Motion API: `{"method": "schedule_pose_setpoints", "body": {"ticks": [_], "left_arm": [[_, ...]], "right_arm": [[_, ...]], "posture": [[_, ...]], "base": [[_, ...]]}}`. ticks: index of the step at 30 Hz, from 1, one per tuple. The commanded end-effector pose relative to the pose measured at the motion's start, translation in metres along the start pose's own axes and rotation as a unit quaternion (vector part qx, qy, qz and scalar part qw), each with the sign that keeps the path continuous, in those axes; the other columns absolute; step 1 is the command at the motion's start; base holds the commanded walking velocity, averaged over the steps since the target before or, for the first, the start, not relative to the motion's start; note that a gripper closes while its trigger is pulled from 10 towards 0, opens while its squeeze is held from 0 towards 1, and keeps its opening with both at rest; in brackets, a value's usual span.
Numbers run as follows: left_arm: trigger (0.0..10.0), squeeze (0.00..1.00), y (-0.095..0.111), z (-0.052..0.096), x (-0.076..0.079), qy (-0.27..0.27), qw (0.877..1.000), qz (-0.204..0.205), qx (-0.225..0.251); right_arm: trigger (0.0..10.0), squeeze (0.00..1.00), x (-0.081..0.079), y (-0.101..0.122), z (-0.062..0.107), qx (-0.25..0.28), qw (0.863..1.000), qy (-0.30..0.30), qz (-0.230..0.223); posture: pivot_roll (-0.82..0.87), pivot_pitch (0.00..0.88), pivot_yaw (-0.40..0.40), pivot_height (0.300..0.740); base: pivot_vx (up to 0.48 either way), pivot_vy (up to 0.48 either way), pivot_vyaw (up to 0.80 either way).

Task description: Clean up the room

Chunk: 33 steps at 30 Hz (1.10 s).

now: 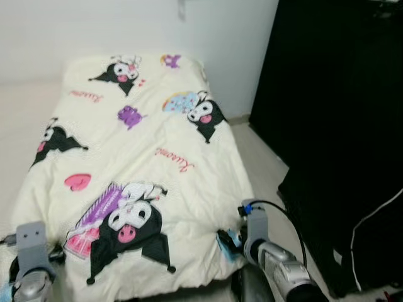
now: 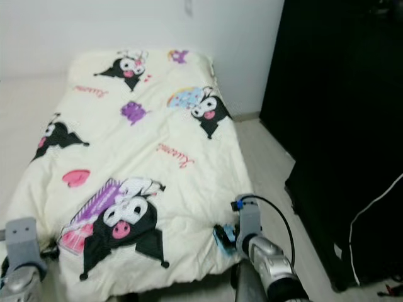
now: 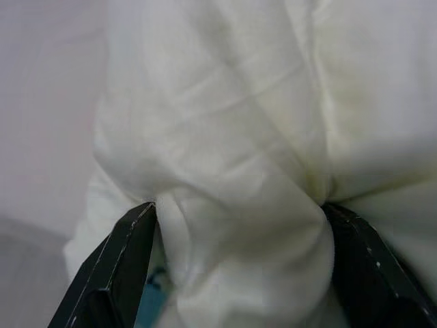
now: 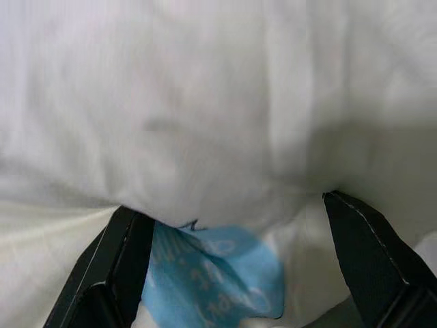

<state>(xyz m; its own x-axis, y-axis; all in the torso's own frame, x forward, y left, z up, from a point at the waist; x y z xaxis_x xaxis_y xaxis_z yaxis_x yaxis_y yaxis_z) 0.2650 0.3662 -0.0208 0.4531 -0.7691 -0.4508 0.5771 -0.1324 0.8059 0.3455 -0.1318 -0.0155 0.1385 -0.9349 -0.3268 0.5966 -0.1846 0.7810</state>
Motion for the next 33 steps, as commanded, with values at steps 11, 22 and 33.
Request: {"method": "schedule_pose_setpoints", "body": {"ticks": [11, 22, 33], "left_arm": [[10.0, 0.0, -0.066, 0.023, -0.008, 0.038, 0.994, -0.039, -0.093], [10.0, 0.0, -0.104, 0.038, -0.029, 0.086, 0.982, -0.031, -0.165], [10.0, 0.0, -0.102, 0.041, 0.005, 0.037, 0.985, -0.021, -0.169]], "right_arm": [[10.0, 0.0, 0.008, -0.002, 0.002, 0.003, 1.0, -0.009, -0.008], [10.0, 0.0, 0.006, -0.003, 0.0, 0.002, 1.0, -0.007, -0.01], [10.0, 0.0, 0.013, -0.013, 0.001, -0.007, 1.0, -0.019, -0.016]], "posture": [[-0.04, 0.115, -0.012, 0.655], [-0.03, 0.112, -0.014, 0.705], [-0.04, 0.109, -0.011, 0.74]], "base": [[0.0, 0.0, 0.0], [0.0, 0.0, 0.0], [0.0, 0.0, 0.0]]}}
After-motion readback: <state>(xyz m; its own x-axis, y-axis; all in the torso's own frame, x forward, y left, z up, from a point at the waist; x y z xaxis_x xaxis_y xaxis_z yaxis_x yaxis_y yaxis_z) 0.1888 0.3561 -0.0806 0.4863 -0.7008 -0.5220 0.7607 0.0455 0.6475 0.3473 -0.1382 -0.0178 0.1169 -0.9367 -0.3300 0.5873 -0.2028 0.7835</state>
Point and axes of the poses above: a point about 5 cm out from each wrist's last joint towards the gripper, its own z axis pointing back from the gripper into the wrist, its own y axis along the axis of the wrist's last joint, x = y × z, the point moved 6 cm from there along -z, pointing out of the wrist towards the gripper, and after that the axes turned 12 degrees about -z, right-handed, at the moved point
